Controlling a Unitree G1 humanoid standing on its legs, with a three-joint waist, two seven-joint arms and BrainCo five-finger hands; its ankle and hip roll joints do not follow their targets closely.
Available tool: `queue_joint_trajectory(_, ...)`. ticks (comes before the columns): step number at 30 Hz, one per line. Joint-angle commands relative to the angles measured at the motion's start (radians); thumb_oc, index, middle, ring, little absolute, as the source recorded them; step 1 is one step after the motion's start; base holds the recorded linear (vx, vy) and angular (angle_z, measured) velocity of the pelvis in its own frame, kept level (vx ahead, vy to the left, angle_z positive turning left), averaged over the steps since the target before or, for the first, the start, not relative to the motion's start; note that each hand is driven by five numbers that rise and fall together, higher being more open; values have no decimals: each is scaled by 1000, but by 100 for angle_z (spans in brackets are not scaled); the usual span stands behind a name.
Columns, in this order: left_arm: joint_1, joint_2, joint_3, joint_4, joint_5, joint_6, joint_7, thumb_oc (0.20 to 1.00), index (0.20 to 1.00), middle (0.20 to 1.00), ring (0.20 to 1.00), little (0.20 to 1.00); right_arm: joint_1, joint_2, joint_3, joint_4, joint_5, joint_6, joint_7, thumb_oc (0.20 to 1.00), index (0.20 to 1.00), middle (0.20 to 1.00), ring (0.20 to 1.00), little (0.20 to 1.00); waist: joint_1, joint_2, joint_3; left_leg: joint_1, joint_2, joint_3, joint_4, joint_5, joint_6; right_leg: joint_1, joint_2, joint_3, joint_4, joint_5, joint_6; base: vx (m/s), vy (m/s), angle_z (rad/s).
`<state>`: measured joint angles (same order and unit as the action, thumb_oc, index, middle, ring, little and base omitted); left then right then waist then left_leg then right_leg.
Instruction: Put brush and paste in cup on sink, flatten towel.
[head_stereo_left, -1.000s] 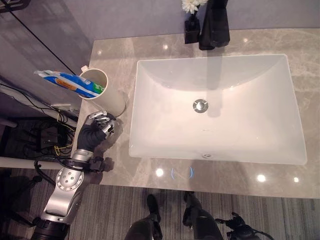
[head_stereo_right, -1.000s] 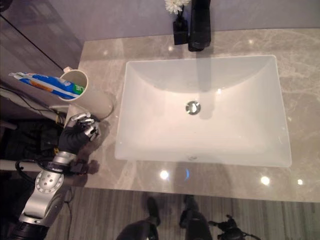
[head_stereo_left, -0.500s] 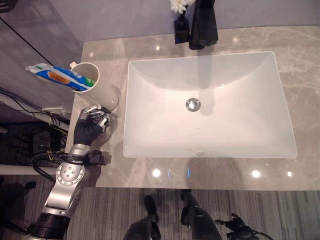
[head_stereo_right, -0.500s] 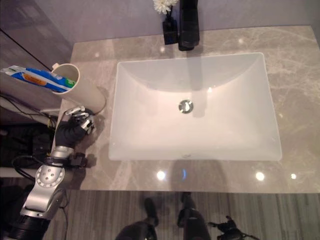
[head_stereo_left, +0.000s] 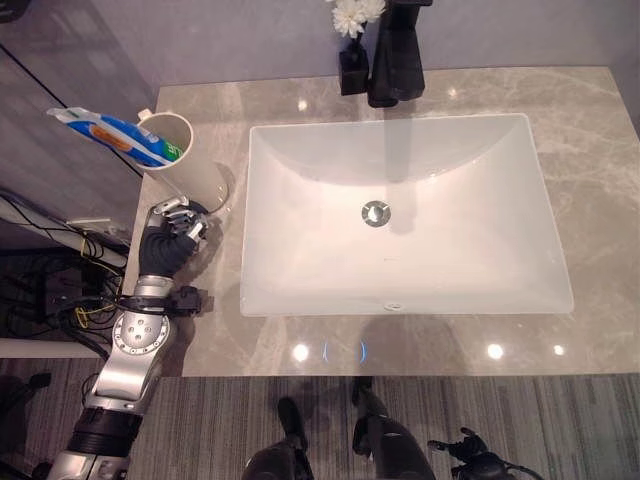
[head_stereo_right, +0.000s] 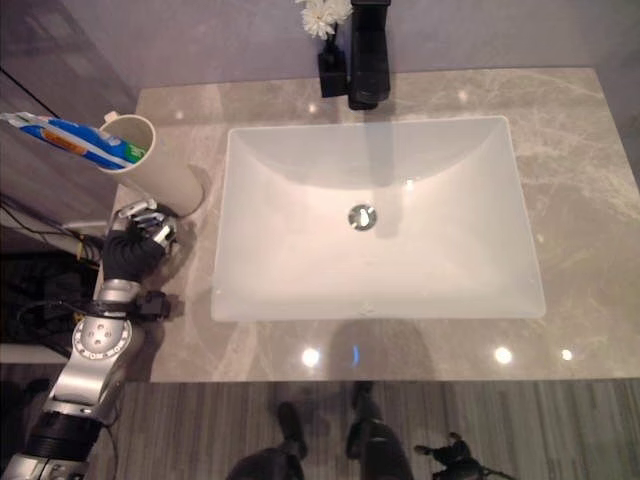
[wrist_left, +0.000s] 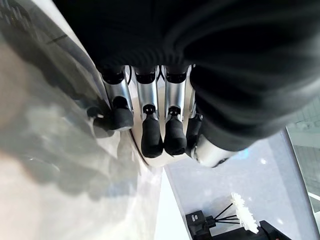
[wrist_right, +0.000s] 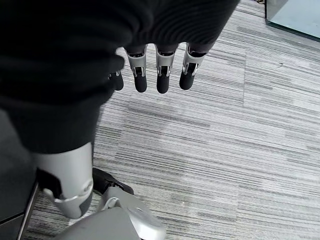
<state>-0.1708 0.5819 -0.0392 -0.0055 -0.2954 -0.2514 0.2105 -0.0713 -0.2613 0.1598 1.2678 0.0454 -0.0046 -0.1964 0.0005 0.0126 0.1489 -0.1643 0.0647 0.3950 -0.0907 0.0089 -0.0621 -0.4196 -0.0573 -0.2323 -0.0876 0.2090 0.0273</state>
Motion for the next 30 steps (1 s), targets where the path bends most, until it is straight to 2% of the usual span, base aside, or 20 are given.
queue_joint_trajectory(1, -41, 11, 27, 70, 23, -3, 31, 200, 200, 200, 200, 200, -1, 14, 30, 8, 13, -3, -23, 1000, 1000, 1000, 1000, 1000, -14, 5, 15, -29, 76, -45, 3, 79, -79, 96, -36, 41, 0, -72, 78, 0, 0, 0)
queue_joint_trajectory(9, -95, -1, 23, 86, -27, -1, 44, 200, 200, 200, 200, 200, -5, 19, 42, -1, 15, -1, -24, 1000, 1000, 1000, 1000, 1000, -23, -2, 11, -34, 77, -40, 3, 78, -79, 88, -34, 48, 0, -67, 79, 0, 0, 0)
queue_joint_trajectory(15, -96, -27, 18, 106, -149, 19, 19, 200, 200, 200, 200, 200, -8, 10, 41, 14, 0, 18, -22, 1000, 1000, 1000, 1000, 1000, -24, 2, 10, -31, 79, -37, 3, 78, -78, 85, -32, 52, 0, -67, 76, 2, 2, -1)
queue_joint_trajectory(30, -85, 43, 43, 124, -242, 52, -18, 200, 200, 200, 200, 200, -8, -6, 38, 15, -8, 41, -1, 1000, 1000, 1000, 1000, 1000, -15, 16, 13, -28, 80, -33, 3, 81, -78, 87, -26, 52, 0, -70, 72, 1, -1, -3)
